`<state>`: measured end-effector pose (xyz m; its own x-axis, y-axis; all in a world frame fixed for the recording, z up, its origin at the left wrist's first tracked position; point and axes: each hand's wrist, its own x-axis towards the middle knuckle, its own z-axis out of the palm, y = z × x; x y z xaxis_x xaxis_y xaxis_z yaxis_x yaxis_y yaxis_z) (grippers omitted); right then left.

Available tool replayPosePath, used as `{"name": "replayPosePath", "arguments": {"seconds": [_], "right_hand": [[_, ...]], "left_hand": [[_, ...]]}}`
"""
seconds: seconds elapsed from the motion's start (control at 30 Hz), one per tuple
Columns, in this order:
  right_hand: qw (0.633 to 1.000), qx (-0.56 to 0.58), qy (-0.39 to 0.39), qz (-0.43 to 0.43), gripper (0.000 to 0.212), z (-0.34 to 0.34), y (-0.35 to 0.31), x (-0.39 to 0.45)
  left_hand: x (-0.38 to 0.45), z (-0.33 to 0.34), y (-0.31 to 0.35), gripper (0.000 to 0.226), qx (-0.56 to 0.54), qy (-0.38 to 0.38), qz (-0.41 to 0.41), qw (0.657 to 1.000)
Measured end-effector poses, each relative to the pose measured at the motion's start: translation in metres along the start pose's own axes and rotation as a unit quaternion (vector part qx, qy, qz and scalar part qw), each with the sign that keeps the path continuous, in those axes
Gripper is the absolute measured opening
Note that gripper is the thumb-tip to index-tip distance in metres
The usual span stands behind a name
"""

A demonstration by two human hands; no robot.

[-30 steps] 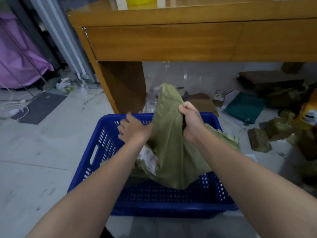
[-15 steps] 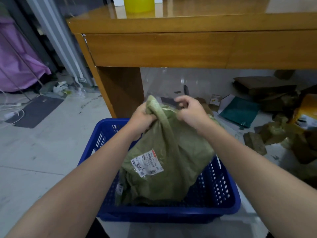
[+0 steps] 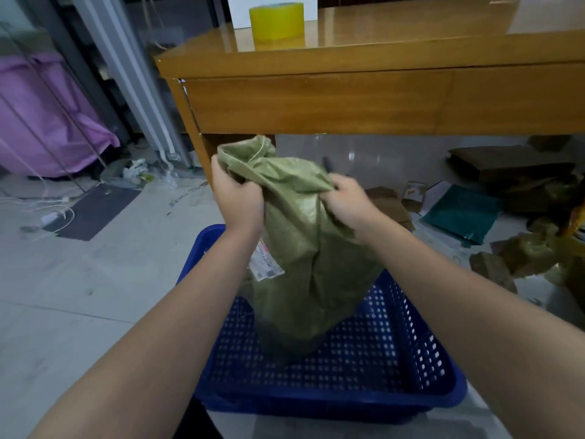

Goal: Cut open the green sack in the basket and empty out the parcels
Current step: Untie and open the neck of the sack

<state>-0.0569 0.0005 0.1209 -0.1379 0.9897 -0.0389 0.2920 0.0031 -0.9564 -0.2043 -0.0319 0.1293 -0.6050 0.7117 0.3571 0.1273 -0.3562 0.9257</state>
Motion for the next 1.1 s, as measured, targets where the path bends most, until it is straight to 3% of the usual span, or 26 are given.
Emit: {"name": "replayPosePath", "arguments": {"seconds": [0.1, 0.17, 0.23, 0.27, 0.37, 0.5, 0.57, 0.63, 0.7, 0.73, 0.8, 0.83, 0.87, 0.9, 0.97, 1.03, 1.1], "right_hand": [[0.997, 0.000, 0.070, -0.013, 0.030, -0.002, -0.007, 0.005], [0.997, 0.027, 0.068, -0.010, 0.030, -0.008, -0.012, 0.008], [0.994, 0.086, 0.060, 0.006, 0.030, -0.013, -0.014, 0.007], [0.990, 0.120, 0.067, 0.010, 0.030, -0.015, -0.014, 0.007], [0.986, 0.165, 0.009, 0.002, 0.028, -0.019, -0.015, 0.003], [0.979, 0.197, -0.057, 0.006, 0.027, -0.021, -0.033, 0.005], [0.981, 0.190, -0.036, 0.006, 0.024, -0.024, -0.035, 0.006], [0.986, 0.166, -0.018, 0.020, 0.022, -0.026, -0.027, 0.004], [0.983, 0.179, -0.013, 0.046, 0.023, -0.027, -0.016, 0.001], [0.977, 0.205, -0.017, 0.056, 0.024, -0.027, -0.014, 0.000], [0.958, 0.277, -0.032, 0.066, 0.026, -0.025, -0.014, 0.000], [0.948, 0.309, -0.040, 0.072, 0.026, -0.023, -0.016, 0.001], [0.940, 0.330, -0.048, 0.075, 0.025, -0.021, -0.018, 0.002], [0.934, 0.346, -0.055, 0.073, 0.024, -0.018, -0.021, 0.002], [0.932, 0.354, -0.049, 0.064, 0.028, -0.017, -0.021, 0.002], [0.942, 0.333, -0.014, 0.046, 0.049, -0.023, -0.018, 0.003], [0.953, 0.298, 0.035, 0.024, 0.071, -0.035, -0.012, 0.001]], "left_hand": [[-0.002, 0.002, 0.006, 0.042, -0.020, 0.041, 0.029, 0.999], [0.011, 0.000, 0.001, 0.049, -0.013, -0.012, 0.018, 1.000], [0.024, -0.009, -0.015, 0.074, 0.047, -0.158, -0.114, 0.980], [0.026, -0.016, -0.029, 0.092, 0.095, -0.239, -0.188, 0.948], [0.002, -0.026, -0.050, 0.113, 0.226, -0.408, -0.217, 0.858], [-0.011, 0.001, -0.050, 0.079, 0.147, -0.346, -0.228, 0.898], [-0.004, 0.015, -0.044, 0.057, 0.126, -0.277, -0.248, 0.920], [0.007, 0.019, -0.042, 0.054, 0.098, -0.260, -0.267, 0.923], [0.016, 0.013, -0.040, 0.064, 0.110, -0.338, -0.303, 0.884], [0.018, 0.010, -0.041, 0.071, 0.168, -0.410, -0.304, 0.843], [0.003, 0.009, -0.046, 0.089, 0.331, -0.528, -0.251, 0.741], [-0.008, 0.010, -0.050, 0.099, 0.371, -0.532, -0.212, 0.731], [-0.017, 0.012, -0.056, 0.101, 0.365, -0.505, -0.197, 0.757], [-0.023, 0.016, -0.062, 0.084, 0.329, -0.464, -0.197, 0.799], [-0.030, 0.020, -0.060, 0.027, 0.294, -0.402, -0.184, 0.847], [-0.024, 0.019, -0.059, 0.022, 0.301, -0.353, -0.195, 0.864], [-0.011, 0.017, -0.047, 0.019, 0.257, -0.280, -0.187, 0.906]]}}
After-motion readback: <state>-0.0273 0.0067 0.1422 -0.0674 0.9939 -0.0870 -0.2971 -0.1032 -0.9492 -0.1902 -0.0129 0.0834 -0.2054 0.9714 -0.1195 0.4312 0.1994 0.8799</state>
